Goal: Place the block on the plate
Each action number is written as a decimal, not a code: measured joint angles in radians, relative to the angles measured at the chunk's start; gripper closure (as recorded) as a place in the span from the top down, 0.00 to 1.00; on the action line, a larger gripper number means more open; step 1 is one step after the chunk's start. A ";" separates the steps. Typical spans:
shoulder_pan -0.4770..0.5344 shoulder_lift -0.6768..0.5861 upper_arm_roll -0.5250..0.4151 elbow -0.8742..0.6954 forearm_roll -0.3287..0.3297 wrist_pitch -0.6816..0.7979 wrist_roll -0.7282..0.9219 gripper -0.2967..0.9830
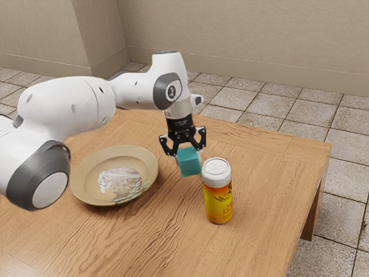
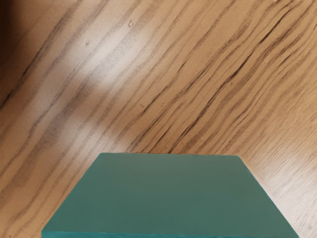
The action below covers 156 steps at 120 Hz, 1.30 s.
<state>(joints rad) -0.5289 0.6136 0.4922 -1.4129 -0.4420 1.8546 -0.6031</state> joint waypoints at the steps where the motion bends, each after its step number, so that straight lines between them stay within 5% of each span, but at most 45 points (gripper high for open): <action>1: 0.003 -0.002 -0.003 -0.001 0.001 0.000 0.000 0.50; 81: 0.296 -0.174 -0.199 -0.186 0.191 -0.006 -0.022 0.49; 156: 0.519 -0.192 -0.245 -0.287 0.279 0.026 -0.030 0.49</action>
<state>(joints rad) -0.0099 0.4217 0.2470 -1.6996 -0.1628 1.8810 -0.6332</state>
